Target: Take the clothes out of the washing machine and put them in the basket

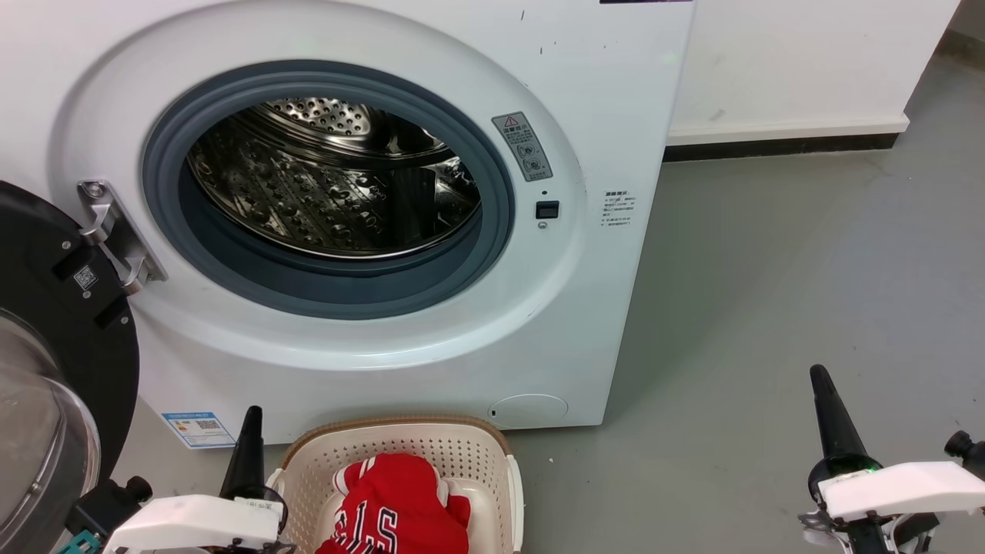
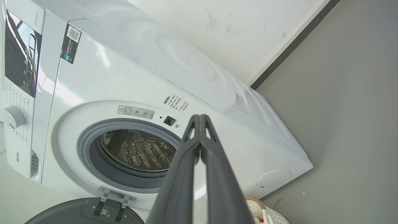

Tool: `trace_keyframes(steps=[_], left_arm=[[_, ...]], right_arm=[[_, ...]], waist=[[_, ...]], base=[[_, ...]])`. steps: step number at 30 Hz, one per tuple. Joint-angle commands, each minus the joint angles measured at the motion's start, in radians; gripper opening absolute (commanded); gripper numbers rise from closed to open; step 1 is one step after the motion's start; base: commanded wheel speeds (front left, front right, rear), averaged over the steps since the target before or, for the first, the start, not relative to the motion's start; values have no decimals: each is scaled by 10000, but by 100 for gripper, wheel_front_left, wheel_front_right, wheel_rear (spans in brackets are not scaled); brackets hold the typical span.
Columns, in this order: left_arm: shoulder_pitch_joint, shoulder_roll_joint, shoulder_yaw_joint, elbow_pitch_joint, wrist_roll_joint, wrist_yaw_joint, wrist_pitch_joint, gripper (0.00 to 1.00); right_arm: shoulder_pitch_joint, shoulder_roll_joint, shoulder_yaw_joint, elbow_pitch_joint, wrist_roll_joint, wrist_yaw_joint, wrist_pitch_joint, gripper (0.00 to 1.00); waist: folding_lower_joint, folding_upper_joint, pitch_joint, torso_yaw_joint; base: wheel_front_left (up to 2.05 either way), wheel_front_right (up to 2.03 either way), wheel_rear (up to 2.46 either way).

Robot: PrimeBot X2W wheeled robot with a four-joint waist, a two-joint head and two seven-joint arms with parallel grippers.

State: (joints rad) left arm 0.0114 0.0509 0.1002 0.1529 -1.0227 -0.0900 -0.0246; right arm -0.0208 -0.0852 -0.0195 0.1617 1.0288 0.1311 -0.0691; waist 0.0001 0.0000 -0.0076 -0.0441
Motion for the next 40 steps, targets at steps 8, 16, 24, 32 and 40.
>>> trace_keyframes(steps=[8,16,24,32,40], left_arm=[[-429,9,50,148,-1297,-156,315,0],[-573,7,72,288,-2128,-197,509,0],[-749,2,96,458,-3084,-255,753,0],[-896,-1,112,573,-3791,-305,917,0],[-1043,-5,132,710,-4547,-350,1087,0]], right_arm=[[-369,-56,-111,120,1398,-2,311,0],[-472,-49,-172,239,2276,-3,523,0],[-559,-32,-251,397,3278,-4,763,0],[-684,-13,-315,502,4020,-3,953,0],[-738,10,-392,608,4798,-4,1144,0]], waist=[[-1,0,17,72],[-1,0,31,127],[-1,0,48,195],[-1,0,61,250],[-1,0,76,312]], base=[[0,0,0],[0,0,0],[0,0,0],[0,0,0],[0,0,0]])
